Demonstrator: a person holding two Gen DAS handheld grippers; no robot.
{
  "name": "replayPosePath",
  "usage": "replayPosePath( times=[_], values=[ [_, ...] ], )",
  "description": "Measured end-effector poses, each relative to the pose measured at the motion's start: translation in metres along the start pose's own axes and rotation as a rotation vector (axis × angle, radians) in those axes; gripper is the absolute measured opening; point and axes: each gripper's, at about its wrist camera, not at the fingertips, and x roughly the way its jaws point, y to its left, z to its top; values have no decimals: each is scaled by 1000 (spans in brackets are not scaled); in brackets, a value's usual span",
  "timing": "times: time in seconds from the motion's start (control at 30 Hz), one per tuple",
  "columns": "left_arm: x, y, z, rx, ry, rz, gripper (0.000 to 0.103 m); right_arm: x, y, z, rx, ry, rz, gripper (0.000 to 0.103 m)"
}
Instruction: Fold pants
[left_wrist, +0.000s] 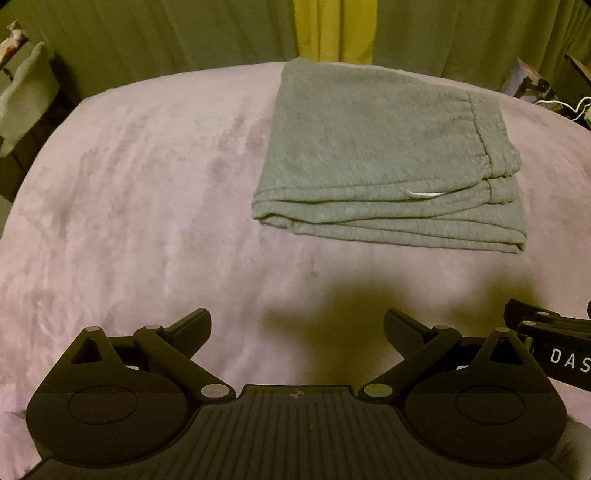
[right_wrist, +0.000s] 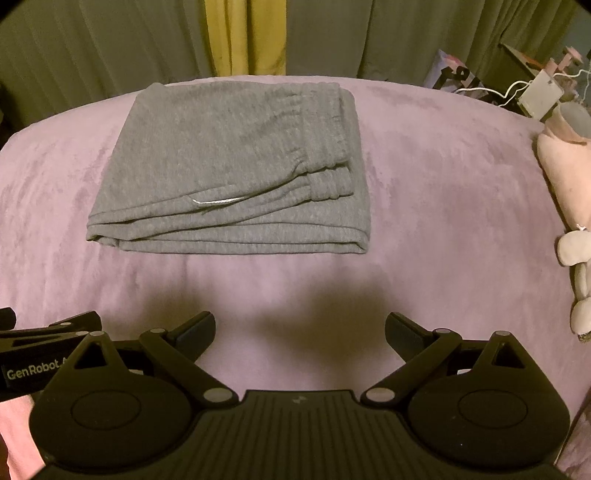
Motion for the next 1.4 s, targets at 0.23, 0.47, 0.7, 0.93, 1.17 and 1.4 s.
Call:
replayPosePath(
  times=[0.23,0.47,0.7,0.93,1.17,1.4],
  values=[
    [1,2,-1,-16,1,-11,102,0,1,-2,-2,0,11,99],
    [1,4,-2,-26,4,-19,102,-1,1,-3,5,-3,17,99],
    [-1,4,-3,-27,-3,-25,102,-1,1,-4,4,-3,22,99],
    [1,3,-5,-33,-5,-32,102,-1,0,-5,19,-6,31,99],
    [4,4,-5,-38,2,-38,102,3,-2,-8,21,-1,39,99],
    [5,4,-6,-45,-1,-40,102,4,-1,-9,25,-4,43,99]
  ],
)
